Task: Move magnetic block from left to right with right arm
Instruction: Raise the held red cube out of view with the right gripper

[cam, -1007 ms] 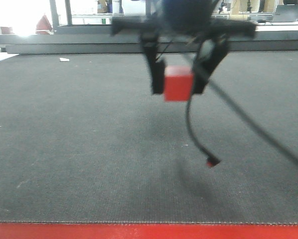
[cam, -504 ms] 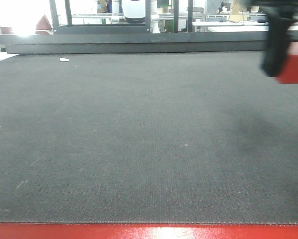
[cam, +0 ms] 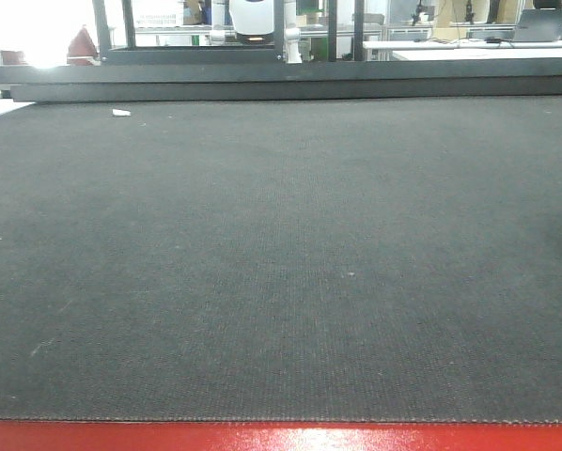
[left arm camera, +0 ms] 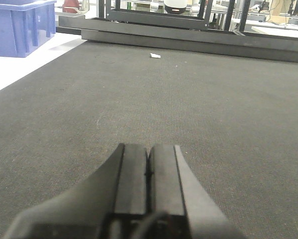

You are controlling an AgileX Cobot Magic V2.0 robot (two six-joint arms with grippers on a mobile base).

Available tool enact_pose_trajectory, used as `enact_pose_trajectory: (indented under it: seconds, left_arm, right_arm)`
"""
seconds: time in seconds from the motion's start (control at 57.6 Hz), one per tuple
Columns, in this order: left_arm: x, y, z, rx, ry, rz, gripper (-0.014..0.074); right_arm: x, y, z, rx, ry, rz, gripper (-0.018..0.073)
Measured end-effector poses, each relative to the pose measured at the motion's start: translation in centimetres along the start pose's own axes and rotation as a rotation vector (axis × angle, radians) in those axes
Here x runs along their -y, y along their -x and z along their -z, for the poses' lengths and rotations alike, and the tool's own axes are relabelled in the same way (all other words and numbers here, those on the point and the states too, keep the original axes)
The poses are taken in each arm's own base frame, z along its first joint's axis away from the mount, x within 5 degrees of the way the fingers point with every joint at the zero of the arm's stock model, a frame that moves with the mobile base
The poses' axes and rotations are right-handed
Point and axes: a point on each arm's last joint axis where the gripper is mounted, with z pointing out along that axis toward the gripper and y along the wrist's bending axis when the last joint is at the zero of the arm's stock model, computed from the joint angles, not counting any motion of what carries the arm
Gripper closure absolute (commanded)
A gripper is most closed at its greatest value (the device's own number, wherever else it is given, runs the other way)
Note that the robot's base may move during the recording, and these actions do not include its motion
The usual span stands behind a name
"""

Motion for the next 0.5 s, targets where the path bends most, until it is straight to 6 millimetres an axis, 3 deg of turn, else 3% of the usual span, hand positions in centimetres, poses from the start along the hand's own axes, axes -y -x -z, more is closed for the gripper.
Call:
enact_pose_trajectory:
  seconds: [0.504]
  left_arm:
    - [0.0, 0.0, 0.0, 0.0, 0.0, 0.0, 0.0713]
  right_arm:
    - [0.4, -6.1, 6.1, 0.462, -0.027, -0.005, 0.0315]
